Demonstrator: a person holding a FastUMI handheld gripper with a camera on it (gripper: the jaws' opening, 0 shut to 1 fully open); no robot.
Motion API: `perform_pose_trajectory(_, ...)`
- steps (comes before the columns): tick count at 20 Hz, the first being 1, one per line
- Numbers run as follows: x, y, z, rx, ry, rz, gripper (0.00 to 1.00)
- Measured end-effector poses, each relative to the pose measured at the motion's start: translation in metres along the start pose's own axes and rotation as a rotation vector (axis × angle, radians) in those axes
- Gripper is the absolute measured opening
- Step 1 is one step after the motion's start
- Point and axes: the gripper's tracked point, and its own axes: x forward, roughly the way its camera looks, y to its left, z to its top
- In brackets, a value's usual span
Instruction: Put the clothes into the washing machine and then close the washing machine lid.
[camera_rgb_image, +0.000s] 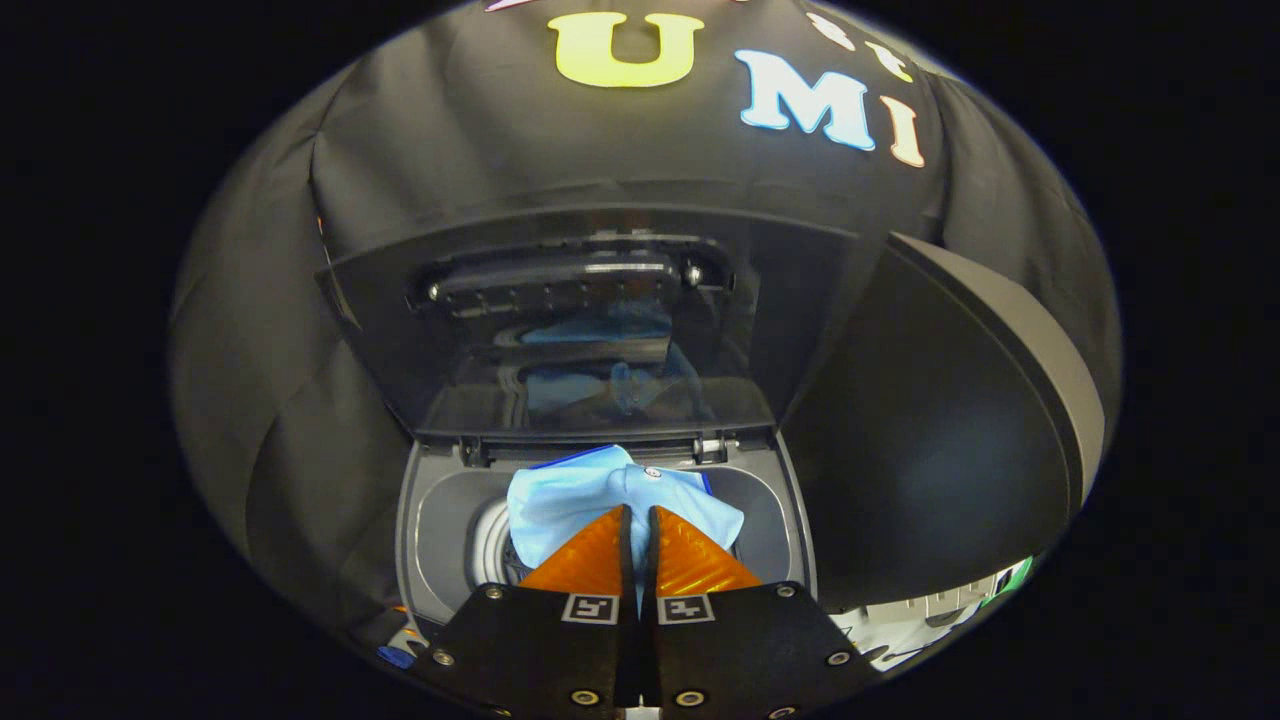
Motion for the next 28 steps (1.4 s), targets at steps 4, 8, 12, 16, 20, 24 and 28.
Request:
perform_pose_trajectory(4, 0.02, 0.005, -0.026, -0.028, 0.059, 0.022, 0.0)
perform_pose_trajectory(8, 0.036, 0.016, -0.06, -0.021, 0.141, 0.063, 0.0)
perform_pose_trajectory(12, 0.047, 0.024, -0.09, -0.079, 0.214, 0.094, 0.0)
perform_pose_trajectory(16, 0.054, 0.028, -0.107, -0.113, 0.246, 0.11, 0.0)
perform_pose_trajectory(20, 0.058, 0.023, -0.116, -0.139, 0.277, 0.079, 0.0)
perform_pose_trajectory(24, 0.058, 0.028, -0.109, -0.063, 0.224, 0.091, 0.46)
perform_pose_trajectory(28, 0.057, 0.021, -0.102, -0.079, 0.207, 0.064, 0.97)
